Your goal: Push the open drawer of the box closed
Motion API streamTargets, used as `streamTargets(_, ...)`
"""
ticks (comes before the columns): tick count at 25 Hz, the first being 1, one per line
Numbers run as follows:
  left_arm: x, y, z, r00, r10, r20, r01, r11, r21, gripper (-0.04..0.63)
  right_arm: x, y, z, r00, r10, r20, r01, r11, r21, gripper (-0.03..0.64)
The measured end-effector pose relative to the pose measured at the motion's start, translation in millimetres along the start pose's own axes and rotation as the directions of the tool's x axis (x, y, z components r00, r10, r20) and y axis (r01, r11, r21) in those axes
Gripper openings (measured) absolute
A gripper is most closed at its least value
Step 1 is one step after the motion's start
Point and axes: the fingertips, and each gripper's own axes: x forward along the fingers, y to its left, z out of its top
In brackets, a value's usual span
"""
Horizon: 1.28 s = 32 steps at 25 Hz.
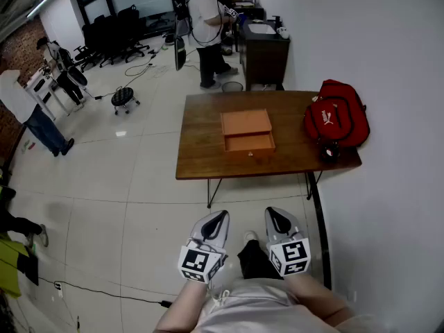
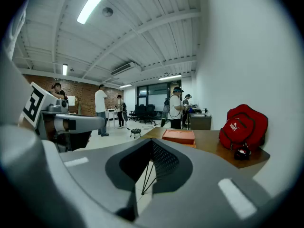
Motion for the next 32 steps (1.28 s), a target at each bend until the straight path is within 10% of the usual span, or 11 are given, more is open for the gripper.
streamTargets(17, 166, 95, -58, 0.986, 0.024, -0.163, -0.043, 0.992, -0.116, 0.006, 172, -111, -38, 0.985, 0.016, -0.169, -0.007, 0.999, 0.050, 0.008)
streamTargets(32, 283, 156, -155, 0.912, 0.020, -0.409, -0.137, 0.956, -0.258, 0.006, 287, -183, -125, 0.900, 0.067, -0.430, -0.005, 0.990, 0.143, 0.008)
